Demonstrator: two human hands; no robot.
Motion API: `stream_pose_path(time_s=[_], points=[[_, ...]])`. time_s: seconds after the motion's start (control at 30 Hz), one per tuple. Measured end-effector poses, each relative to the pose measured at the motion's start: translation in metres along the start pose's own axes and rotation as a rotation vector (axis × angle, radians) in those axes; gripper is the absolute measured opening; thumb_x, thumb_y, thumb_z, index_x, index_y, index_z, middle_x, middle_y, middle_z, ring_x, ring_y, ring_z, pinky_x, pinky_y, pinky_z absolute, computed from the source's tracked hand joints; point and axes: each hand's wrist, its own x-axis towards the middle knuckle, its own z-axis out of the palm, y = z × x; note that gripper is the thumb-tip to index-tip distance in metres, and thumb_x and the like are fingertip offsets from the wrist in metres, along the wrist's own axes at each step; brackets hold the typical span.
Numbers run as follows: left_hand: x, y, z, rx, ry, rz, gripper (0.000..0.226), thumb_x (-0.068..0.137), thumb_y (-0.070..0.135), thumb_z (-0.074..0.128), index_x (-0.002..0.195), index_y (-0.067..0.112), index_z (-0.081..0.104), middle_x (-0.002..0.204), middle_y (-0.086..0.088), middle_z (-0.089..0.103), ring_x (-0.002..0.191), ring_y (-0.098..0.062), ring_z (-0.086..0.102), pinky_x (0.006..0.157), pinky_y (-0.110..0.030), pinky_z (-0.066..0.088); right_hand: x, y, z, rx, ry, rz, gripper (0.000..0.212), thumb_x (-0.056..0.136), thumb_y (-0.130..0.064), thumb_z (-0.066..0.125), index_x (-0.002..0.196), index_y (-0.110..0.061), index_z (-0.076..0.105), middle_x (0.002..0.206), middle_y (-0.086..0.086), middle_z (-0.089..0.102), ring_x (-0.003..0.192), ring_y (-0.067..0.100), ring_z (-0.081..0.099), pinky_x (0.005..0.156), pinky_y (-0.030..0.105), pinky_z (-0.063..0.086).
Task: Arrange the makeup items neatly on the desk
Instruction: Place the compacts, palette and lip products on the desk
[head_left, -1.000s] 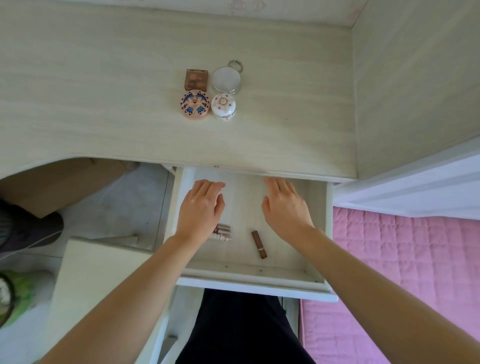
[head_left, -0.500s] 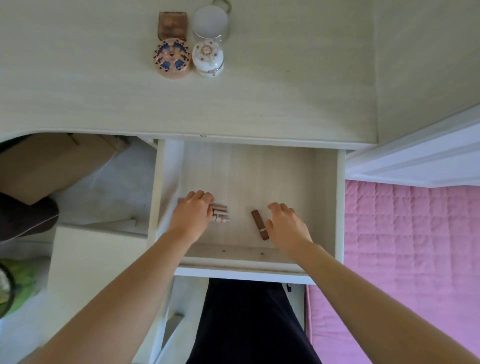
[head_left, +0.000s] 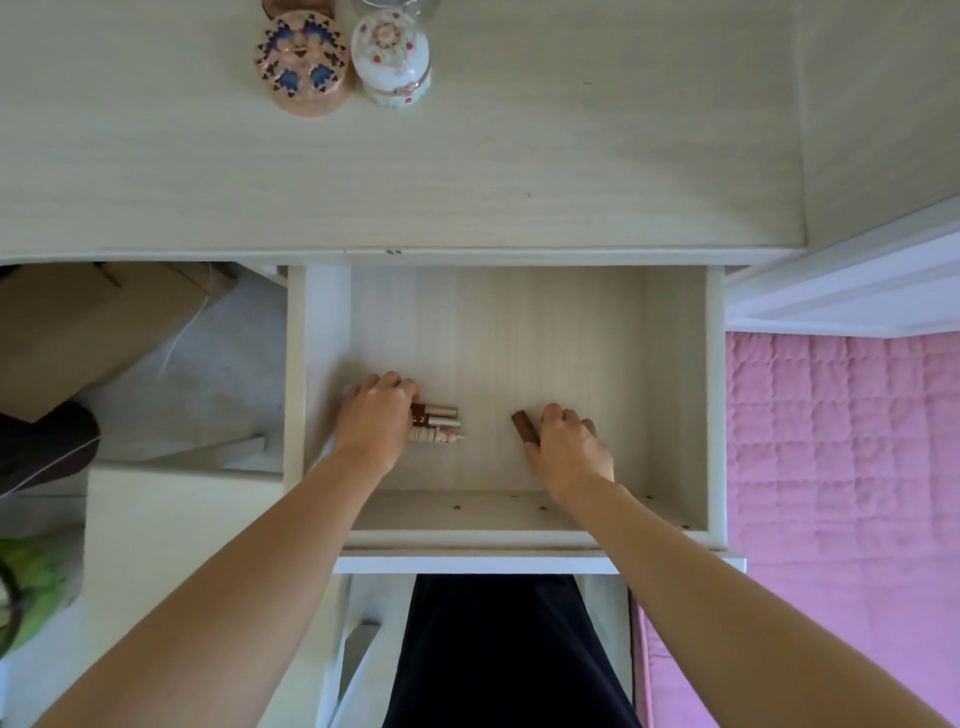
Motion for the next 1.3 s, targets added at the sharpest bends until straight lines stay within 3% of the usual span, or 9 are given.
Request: stream_pose_path(time_s=[0.17, 0.3, 0.47, 0.63, 0.73, 0.83, 0.93, 1.17, 1.3], points=[[0.003, -0.003, 0.0, 0.043, -0.03, 0.032, 0.021, 0.092, 0.011, 0.052, 0.108, 0.017, 0.064, 0.108, -0.003, 0.059, 0.104, -0.026, 0.053, 0.083, -0.042, 0.047, 0.003, -0.005, 0.003, -0.02, 0.022, 0.018, 0.038, 0.094, -0.037, 0.053, 0.12, -0.01, 0.044, 0.113, 0.009, 0.056, 0.104, 0.028, 0.054, 0.069, 0.037, 0.047], [0.006, -0.003, -0.001, 0.136, -0.028, 0.092, 0.023, 0.091, 0.008, 0.053, 0.109, 0.019, 0.062, 0.109, 0.0, 0.058, 0.107, -0.024, 0.051, 0.079, -0.039, 0.044, 0.005, -0.01, 0.007, -0.04, -0.003, -0.003, 0.029, 0.095, -0.026, 0.051, 0.118, -0.009, 0.046, 0.113, 0.009, 0.057, 0.104, 0.027, 0.055, 0.066, 0.034, 0.041], [0.003, -0.004, 0.0, 0.209, -0.007, 0.177, 0.029, 0.087, -0.001, 0.052, 0.113, 0.013, 0.052, 0.115, -0.004, 0.056, 0.109, -0.024, 0.051, 0.077, -0.035, 0.044, 0.005, -0.013, 0.006, 0.105, -0.089, 0.022, 0.032, 0.089, -0.021, 0.057, 0.115, -0.007, 0.045, 0.11, 0.011, 0.053, 0.099, 0.03, 0.056, 0.067, 0.034, 0.044], [0.004, -0.008, -0.007, -0.032, 0.005, 0.161, 0.024, 0.09, -0.001, 0.054, 0.112, 0.009, 0.048, 0.114, -0.008, 0.053, 0.093, -0.025, 0.059, 0.07, -0.035, 0.052, 0.001, -0.018, 0.003, 0.246, -0.115, -0.02, 0.031, 0.088, -0.019, 0.053, 0.115, -0.007, 0.044, 0.101, 0.008, 0.042, 0.084, 0.03, 0.05, 0.069, 0.035, 0.044], [0.007, -0.01, -0.014, -0.28, 0.02, 0.13, 0.014, 0.095, 0.005, 0.051, 0.108, 0.009, 0.049, 0.111, -0.007, 0.053, 0.075, -0.024, 0.06, 0.062, -0.037, 0.052, -0.003, -0.025, 0.003, 0.254, -0.075, -0.088, 0.027, 0.091, -0.017, 0.048, 0.116, -0.006, 0.046, 0.104, 0.011, 0.044, 0.078, 0.03, 0.049, 0.07, 0.036, 0.046], [0.012, -0.011, -0.018, -0.441, 0.03, 0.102, 0.02, 0.094, 0.005, 0.053, 0.113, 0.007, 0.053, 0.114, -0.01, 0.054, 0.088, -0.026, 0.061, 0.073, -0.037, 0.052, -0.006, -0.035, 0.001, 0.258, -0.055, -0.2, 0.022, 0.093, -0.018, 0.047, 0.113, -0.009, 0.05, 0.1, 0.007, 0.043, 0.078, 0.03, 0.052, 0.071, 0.036, 0.048], [0.019, -0.01, -0.02, -0.54, -0.085, 0.031, 0.032, 0.089, -0.001, 0.053, 0.12, 0.007, 0.054, 0.114, -0.011, 0.054, 0.097, -0.026, 0.057, 0.085, -0.033, 0.047, -0.01, -0.05, 0.002, 0.128, -0.03, -0.382, 0.022, 0.095, -0.018, 0.047, 0.115, -0.01, 0.052, 0.102, 0.009, 0.048, 0.086, 0.031, 0.057, 0.071, 0.035, 0.049], [0.026, -0.015, -0.019, -0.533, -0.232, 0.066, 0.019, 0.081, 0.001, 0.061, 0.094, 0.014, 0.058, 0.078, 0.009, 0.057, 0.07, -0.01, 0.056, 0.061, -0.014, 0.041, -0.013, -0.081, 0.018, -0.008, 0.026, -0.577, 0.035, 0.097, -0.019, 0.046, 0.132, -0.021, 0.048, 0.112, 0.005, 0.053, 0.098, 0.025, 0.059, 0.075, 0.038, 0.052], [0.028, -0.016, -0.018, -0.367, -0.276, 0.089, 0.014, 0.081, 0.0, 0.057, 0.089, 0.012, 0.058, 0.084, -0.006, 0.063, 0.077, -0.022, 0.06, 0.073, -0.032, 0.052, -0.008, -0.084, 0.026, -0.083, 0.054, -0.621, 0.044, 0.096, -0.017, 0.049, 0.138, -0.027, 0.04, 0.114, 0.003, 0.054, 0.102, 0.023, 0.058, 0.076, 0.036, 0.054]])
